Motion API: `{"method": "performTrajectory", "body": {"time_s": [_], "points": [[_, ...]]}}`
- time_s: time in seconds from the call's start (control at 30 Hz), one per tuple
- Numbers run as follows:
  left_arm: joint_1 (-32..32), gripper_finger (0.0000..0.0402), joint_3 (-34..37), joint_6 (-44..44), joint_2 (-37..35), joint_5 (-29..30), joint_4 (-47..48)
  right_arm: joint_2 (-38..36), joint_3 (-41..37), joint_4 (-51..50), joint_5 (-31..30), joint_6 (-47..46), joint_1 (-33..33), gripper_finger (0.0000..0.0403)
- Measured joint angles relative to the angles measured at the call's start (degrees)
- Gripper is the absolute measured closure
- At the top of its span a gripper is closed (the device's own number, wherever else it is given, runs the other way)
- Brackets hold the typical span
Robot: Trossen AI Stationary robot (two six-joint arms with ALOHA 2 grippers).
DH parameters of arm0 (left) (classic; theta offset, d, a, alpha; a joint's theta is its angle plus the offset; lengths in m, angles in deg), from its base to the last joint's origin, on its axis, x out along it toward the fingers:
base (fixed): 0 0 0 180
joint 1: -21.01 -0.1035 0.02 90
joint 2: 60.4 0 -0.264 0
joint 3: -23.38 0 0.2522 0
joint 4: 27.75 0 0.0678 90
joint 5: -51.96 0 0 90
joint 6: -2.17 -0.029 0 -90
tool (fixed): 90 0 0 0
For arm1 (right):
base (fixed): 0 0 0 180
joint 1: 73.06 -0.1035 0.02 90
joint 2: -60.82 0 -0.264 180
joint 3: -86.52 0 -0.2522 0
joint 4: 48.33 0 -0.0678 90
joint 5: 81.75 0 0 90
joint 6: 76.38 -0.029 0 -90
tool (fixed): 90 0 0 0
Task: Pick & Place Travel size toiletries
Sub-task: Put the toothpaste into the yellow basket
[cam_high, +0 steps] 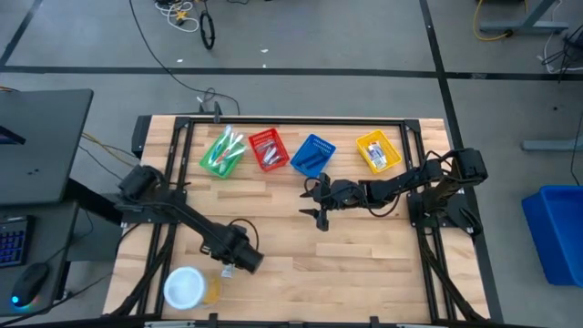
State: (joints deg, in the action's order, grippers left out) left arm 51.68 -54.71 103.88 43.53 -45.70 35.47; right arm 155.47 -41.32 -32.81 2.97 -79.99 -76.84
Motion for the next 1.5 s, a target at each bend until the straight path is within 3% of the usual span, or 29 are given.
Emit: {"method": "performTrajectory", "body": {"time_s": [0.27, 0.57, 0.67, 0.8, 1.0, 1.2, 1.37, 1.5], "points": [[-0.2, 0.0217, -0.2, -3.2, 3.0, -3.6, -0.5, 0.0, 0.0, 0.1, 0.0, -0.1, 0.0, 0.0143], [-3.5, 0.0324, -0.3, -7.0, 2.5, 0.7, -2.7, 0.0, 0.0, 0.1, 0.2, -0.2, 0.0, 0.0147], [-5.2, 0.0355, -2.1, -11.5, 2.5, 5.0, -2.9, 0.0, 0.0, 0.1, 0.2, -0.2, 0.0, 0.0153], [-8.6, 0.0369, -6.5, -20.9, 2.5, 13.5, -3.0, 0.0, 0.0, 0.2, 0.2, -0.2, 0.0, 0.0157], [-15.0, 0.0353, -14.5, -43.1, 2.5, 26.2, -4.5, 0.0, 0.0, 0.1, 5.4, 0.1, 0.0, 0.0147], [-20.3, 0.0355, -19.8, -68.3, 2.5, 26.4, -12.8, 0.0, 0.0, 0.1, 5.5, 0.2, 0.0, 0.0142], [-23.4, 0.0352, -21.2, -73.9, 2.5, 27.7, -18.9, 0.0, 0.0, 1.0, 2.2, -3.9, 0.0, 0.0151], [-24.9, 0.0351, -21.2, -73.5, 2.5, 37.0, -18.2, 0.0, 0.0, 0.4, -7.3, -9.6, 0.1, 0.0160]]}}
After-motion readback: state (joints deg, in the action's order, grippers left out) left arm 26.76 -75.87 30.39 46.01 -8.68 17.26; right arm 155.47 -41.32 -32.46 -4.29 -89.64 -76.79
